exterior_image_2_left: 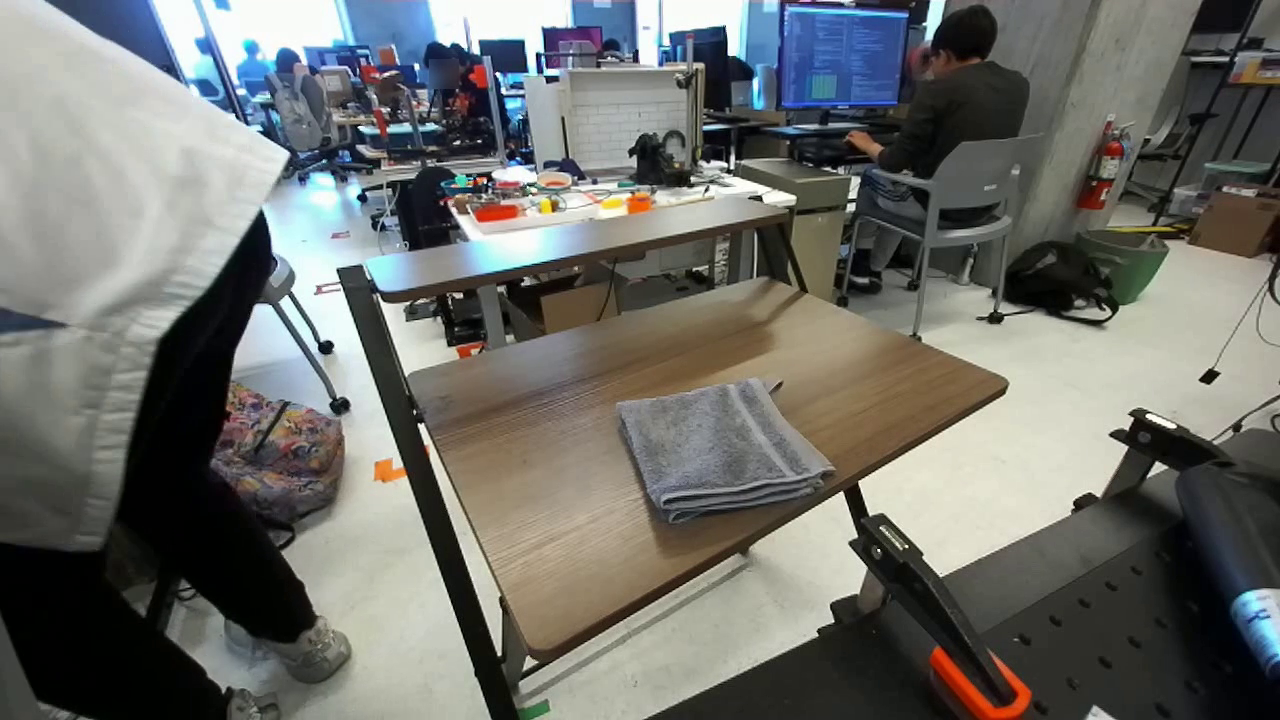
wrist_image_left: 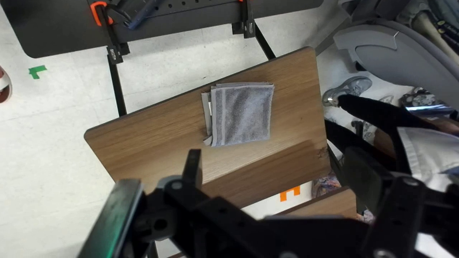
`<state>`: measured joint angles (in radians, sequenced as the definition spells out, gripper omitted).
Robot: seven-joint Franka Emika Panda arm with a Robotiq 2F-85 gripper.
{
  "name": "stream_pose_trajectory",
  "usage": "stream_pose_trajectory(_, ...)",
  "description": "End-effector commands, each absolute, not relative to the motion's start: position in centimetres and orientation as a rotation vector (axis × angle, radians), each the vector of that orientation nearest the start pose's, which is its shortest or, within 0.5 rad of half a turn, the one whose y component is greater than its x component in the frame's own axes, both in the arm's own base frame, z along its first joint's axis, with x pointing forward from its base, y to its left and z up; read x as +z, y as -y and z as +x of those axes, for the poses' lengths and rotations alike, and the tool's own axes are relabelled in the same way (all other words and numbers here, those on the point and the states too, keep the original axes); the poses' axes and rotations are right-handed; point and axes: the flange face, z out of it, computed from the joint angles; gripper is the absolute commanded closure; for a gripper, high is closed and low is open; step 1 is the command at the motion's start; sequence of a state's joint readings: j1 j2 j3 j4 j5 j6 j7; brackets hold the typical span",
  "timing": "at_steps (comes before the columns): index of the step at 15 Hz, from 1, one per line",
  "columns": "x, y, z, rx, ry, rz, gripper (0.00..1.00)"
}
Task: Move the cloth
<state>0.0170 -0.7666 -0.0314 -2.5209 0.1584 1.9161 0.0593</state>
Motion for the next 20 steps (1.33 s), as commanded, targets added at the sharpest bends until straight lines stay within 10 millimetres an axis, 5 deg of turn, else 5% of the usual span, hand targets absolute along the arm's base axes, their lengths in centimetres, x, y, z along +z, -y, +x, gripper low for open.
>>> stream_pose_trajectory(1, 50.3, -3.0, 38.5, -0.222, -0.192, -2.934, 0.00)
stream_pose_trajectory(5, 45.1, -5.2, 43.4, -0.183, -0.225, -2.955, 0.00)
stream_pose_trajectory(11, 33.7, -7.8, 50.2, -0.083, -0.317, -2.985, 0.00)
stream_pose_trajectory(20, 19.5, -11.4, 56.8, 0.126, -0.497, -3.020, 0.00)
